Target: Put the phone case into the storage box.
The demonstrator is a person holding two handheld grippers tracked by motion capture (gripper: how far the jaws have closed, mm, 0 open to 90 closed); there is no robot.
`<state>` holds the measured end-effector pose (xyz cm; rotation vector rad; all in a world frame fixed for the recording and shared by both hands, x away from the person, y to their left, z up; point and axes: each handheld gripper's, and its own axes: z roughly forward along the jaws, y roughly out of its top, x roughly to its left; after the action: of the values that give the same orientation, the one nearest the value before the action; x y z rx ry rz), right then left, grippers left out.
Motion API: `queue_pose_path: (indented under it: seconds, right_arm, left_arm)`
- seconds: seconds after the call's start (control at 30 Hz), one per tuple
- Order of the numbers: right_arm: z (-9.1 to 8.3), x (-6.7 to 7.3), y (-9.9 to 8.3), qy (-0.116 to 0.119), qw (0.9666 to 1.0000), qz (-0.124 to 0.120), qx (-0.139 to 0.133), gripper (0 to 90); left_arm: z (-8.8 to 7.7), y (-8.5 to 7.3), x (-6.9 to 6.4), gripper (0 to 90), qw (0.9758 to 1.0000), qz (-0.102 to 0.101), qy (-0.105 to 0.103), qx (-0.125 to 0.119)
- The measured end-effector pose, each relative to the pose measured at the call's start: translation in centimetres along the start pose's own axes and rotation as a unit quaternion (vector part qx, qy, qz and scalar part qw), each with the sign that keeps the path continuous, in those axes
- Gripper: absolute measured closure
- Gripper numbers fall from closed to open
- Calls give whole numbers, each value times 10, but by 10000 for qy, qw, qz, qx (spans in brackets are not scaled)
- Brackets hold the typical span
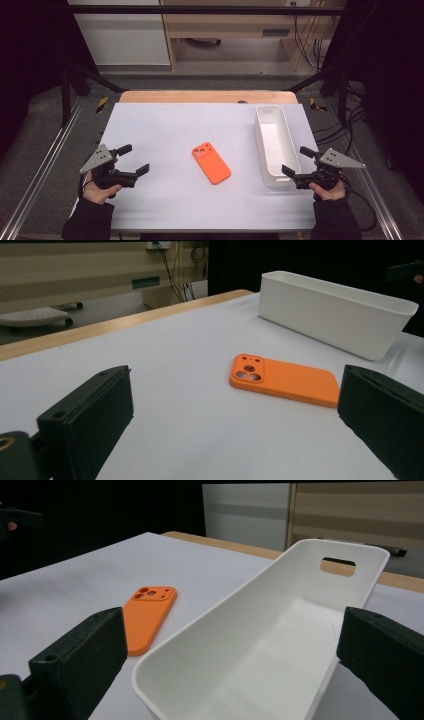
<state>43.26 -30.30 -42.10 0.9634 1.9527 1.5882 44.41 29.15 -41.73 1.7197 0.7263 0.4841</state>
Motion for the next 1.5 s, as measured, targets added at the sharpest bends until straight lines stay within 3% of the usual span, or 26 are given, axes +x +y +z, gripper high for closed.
queue_pose_path:
  seconds: [0.7, 1.5]
  right_arm:
    - [0, 0, -1, -16, 10000, -11, 71, 4]
    - [0, 0, -1, -56, 9999, -45, 96, 4]
  left_arm:
    - [6, 8, -7, 7, 9999, 44, 14, 103]
    - [40, 15, -43, 8, 9987, 146, -79, 478]
